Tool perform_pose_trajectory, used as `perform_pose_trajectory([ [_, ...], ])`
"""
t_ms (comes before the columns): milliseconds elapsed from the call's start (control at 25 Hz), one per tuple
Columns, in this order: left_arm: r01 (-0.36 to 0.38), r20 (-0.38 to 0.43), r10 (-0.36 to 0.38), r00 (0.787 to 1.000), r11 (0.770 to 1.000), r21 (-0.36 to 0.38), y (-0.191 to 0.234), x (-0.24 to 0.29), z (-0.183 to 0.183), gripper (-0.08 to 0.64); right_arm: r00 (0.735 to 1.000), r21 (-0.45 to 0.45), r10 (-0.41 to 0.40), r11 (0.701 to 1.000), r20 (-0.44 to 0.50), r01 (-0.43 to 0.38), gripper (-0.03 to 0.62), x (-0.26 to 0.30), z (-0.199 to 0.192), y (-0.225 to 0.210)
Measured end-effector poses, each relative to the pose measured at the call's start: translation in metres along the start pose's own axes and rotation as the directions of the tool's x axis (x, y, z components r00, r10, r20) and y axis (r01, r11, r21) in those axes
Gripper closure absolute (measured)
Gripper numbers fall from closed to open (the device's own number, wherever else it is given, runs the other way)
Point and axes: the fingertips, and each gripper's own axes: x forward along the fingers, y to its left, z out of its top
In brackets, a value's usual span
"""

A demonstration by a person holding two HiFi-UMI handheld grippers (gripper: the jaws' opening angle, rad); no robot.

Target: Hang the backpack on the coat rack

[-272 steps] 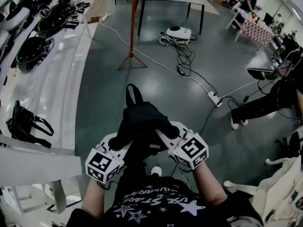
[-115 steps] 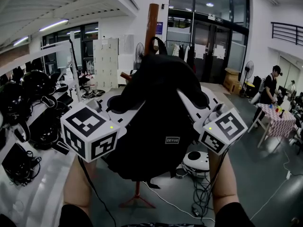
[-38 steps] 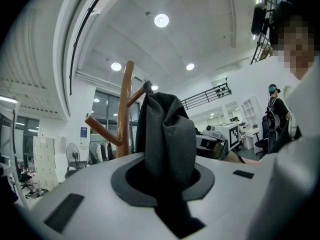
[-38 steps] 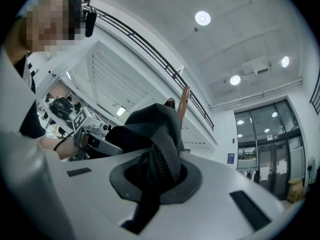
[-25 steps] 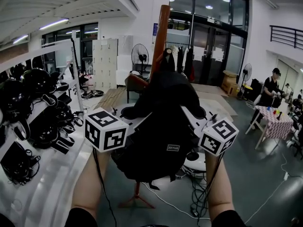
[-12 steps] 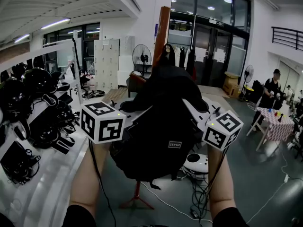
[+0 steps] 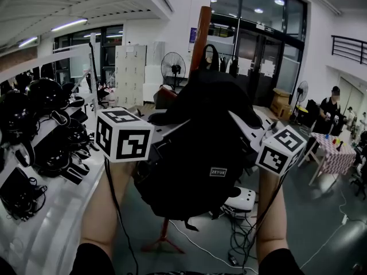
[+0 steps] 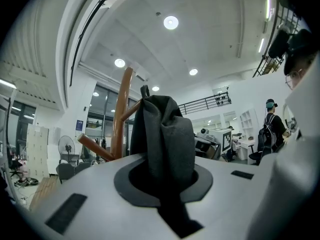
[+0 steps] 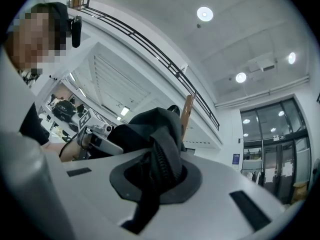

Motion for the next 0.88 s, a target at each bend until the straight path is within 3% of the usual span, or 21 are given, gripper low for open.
perform_pose_trajectory([
  [280,0.007,-0.01,-0.008,1.0,0.998,-0.061,0.02,0.008,0.004,0.499,0.999,0.065,0.027,0.998,-0.04,-0.025,0.575,0.018,-0.003,-0.016],
  [880,-0.016,-0.077,0.004,0.997,0.986,-0.169,0.04,0.016,-0.061,0.497,0.991,0.183,0.064,0.982,-0.121,-0.041,0.575,0.022,-0.075,-0.017],
])
